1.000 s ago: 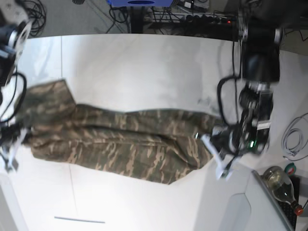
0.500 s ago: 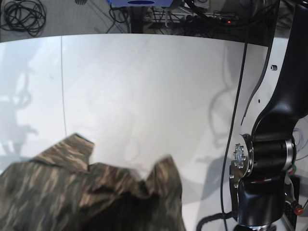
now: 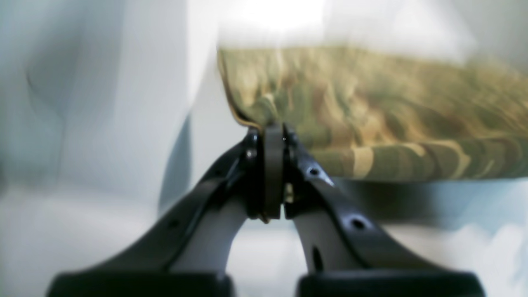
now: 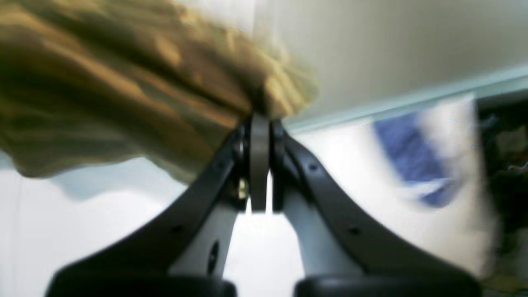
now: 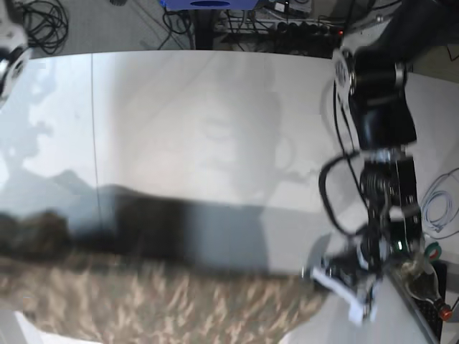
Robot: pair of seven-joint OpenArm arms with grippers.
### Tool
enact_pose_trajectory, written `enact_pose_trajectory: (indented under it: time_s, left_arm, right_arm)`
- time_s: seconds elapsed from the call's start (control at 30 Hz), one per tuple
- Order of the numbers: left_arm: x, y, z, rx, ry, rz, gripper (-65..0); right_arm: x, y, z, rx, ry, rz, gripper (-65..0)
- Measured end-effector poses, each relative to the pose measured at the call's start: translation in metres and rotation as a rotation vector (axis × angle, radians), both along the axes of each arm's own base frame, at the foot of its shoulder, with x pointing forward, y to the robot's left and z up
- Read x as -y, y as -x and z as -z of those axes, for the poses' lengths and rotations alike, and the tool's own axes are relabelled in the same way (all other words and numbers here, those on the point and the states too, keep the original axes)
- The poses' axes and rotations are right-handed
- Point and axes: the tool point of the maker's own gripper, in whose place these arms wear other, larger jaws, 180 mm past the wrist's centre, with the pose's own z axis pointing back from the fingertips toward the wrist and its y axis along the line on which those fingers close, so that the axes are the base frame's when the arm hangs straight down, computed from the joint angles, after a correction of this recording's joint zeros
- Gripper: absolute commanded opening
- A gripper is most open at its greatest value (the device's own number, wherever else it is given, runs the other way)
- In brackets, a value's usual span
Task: Layout the t-shirt on the table in an organized manner, then fold the t-shirt properly
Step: 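Lift the shirt with both grippers and lay it down flat, then release the shirt and move the left gripper to its shoulder edge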
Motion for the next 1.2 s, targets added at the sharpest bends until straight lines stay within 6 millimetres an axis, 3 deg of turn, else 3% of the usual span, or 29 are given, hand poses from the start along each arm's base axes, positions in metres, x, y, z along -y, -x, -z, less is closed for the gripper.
enact_pose_trajectory:
  time_s: [0.1, 0.2, 0.3, 0.4, 0.53, 0.9, 0.97, 1.07, 1.1, 1.2]
  left_arm:
    - [-0.011, 0.034, 0.056, -0.07, -0.008, -0.044, -65.0]
    - [-0.009, 0.064, 0.101, -0.139, -0.014, -0.037, -65.0]
    - [0.006, 0.084, 0.131, -0.185, -0.013, 0.006, -65.0]
    - [0.006, 0.091, 0.149, -0.191, -0.014, 0.003, -65.0]
    - [0.001, 0.1, 0.166, -0.238, -0.014, -0.013, -65.0]
    - [0.002, 0.11, 0.173, -0.253, -0.014, -0.012, -65.0]
    - [0.0, 0.113, 0.174, -0.254, -0.013, -0.016, -65.0]
    - [-0.001, 0.123, 0.177, -0.251, -0.006, -0.025, -65.0]
    - [-0.003, 0.127, 0.177, -0.251, -0.013, -0.022, -59.2]
    - [-0.011, 0.146, 0.173, -0.258, -0.049, -0.007, -41.1]
  right_arm:
    - [-0.028, 0.019, 0.072, -0.077, -0.151, -0.031, -64.7]
    - [-0.036, 0.05, 0.128, -0.205, -0.22, -0.015, -64.8]
    - [-0.043, 0.078, 0.169, -0.315, -0.283, 0.022, -64.8]
    - [-0.058, 0.086, 0.195, -0.368, -0.357, 0.02, -64.8]
    - [-0.061, 0.086, 0.209, -0.391, -0.401, 0.029, -64.8]
    - [-0.061, 0.094, 0.215, -0.411, -0.411, 0.039, -63.3]
    - [-0.061, 0.096, 0.217, -0.416, -0.411, 0.04, -58.1]
    - [-0.058, 0.105, 0.215, -0.413, -0.382, 0.037, -44.1]
    - [-0.056, 0.11, 0.212, -0.41, -0.366, 0.035, -37.7]
    - [-0.055, 0.117, 0.203, -0.391, -0.32, 0.027, -26.1]
